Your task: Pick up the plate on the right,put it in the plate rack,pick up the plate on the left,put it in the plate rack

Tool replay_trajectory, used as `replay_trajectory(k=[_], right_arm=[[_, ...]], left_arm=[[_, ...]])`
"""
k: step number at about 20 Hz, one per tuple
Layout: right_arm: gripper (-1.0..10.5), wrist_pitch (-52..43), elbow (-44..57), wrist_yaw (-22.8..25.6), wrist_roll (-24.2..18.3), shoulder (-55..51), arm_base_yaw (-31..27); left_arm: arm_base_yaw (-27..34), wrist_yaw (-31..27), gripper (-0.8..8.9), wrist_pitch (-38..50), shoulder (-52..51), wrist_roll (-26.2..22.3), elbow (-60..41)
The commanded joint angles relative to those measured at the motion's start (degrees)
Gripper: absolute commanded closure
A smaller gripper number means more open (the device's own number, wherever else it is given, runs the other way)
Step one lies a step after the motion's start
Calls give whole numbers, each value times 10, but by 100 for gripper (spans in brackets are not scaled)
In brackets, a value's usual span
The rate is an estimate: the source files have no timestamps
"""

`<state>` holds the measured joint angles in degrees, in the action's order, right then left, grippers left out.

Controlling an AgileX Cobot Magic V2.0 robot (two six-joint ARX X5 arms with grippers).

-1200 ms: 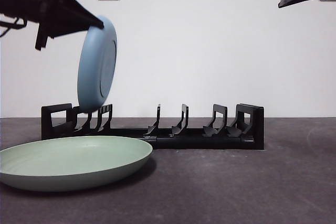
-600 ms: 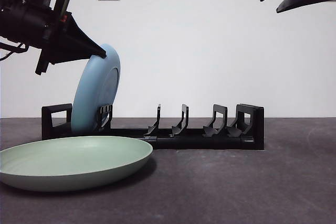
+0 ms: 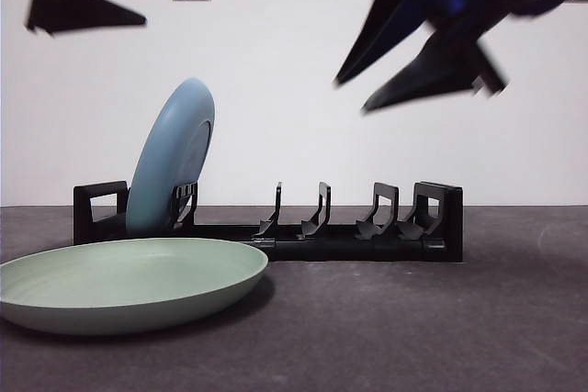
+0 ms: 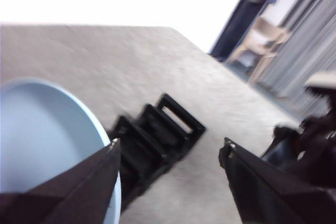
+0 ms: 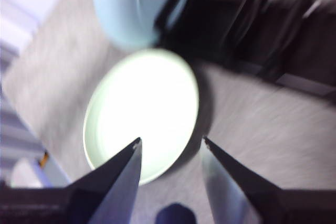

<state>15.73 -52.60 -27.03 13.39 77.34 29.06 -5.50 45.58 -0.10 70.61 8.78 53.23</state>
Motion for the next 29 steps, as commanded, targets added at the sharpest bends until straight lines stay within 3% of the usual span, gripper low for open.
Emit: replay_trajectory(k=[1, 5, 7, 12, 16, 20, 22, 29], right_arm=[[760, -26, 1, 0, 20, 49, 22], [760, -43, -20, -1, 28, 139, 42], [760, -43, -40, -1, 29, 182, 47], [761, -35, -105, 0, 29, 279, 64], [765, -35, -122, 0, 31, 320, 74], [858, -33, -122, 0, 38, 335, 75], [962, -29, -122, 1, 42, 335, 76], [959, 54, -122, 5, 28, 274, 76]], left_arm=[[-24, -79, 490, -60, -65, -97, -2], [-100, -279, 490, -170, -164, -201, -2], [-145, -349, 491, -213, -196, -236, -2], [-251, -489, 499, -289, -214, -268, -2], [-298, -524, 499, -300, -214, -270, -2], [-306, -539, 499, -300, -211, -269, -2], [-306, -546, 499, -300, -209, -269, -2], [-306, -542, 500, -316, -195, -270, -2]])
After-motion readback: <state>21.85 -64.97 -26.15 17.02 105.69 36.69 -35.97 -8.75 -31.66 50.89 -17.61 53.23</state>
